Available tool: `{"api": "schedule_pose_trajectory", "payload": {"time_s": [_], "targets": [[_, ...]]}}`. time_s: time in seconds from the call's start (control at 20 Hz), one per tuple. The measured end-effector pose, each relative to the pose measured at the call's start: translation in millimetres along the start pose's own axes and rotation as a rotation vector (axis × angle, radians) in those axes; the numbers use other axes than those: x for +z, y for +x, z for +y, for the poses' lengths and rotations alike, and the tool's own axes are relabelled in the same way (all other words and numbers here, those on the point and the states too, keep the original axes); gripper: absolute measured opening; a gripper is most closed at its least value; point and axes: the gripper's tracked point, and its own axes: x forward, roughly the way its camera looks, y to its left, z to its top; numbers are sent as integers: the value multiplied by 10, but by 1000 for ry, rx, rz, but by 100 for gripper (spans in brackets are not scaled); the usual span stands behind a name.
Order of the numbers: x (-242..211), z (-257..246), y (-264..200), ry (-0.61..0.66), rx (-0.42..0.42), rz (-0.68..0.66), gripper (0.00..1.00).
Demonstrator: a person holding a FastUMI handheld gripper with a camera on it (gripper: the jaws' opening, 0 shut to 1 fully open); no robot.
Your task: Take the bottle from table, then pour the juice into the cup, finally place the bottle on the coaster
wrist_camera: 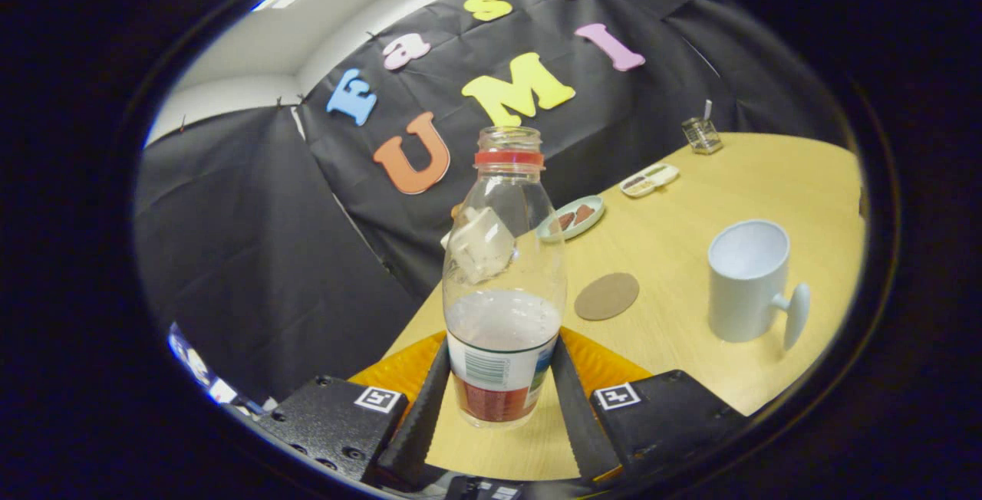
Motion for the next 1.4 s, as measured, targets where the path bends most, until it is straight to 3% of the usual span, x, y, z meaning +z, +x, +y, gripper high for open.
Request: {"api": "schedule_pose_trajectory", "payload": {"time_s": [0.3, 0.6, 1.4], "targets": [[16, -107, 13, 332, 33, 1, 77], [57, -52, 7, 520, 78, -10, 76], [531, 22, -10, 844, 183, -137, 76]]}}
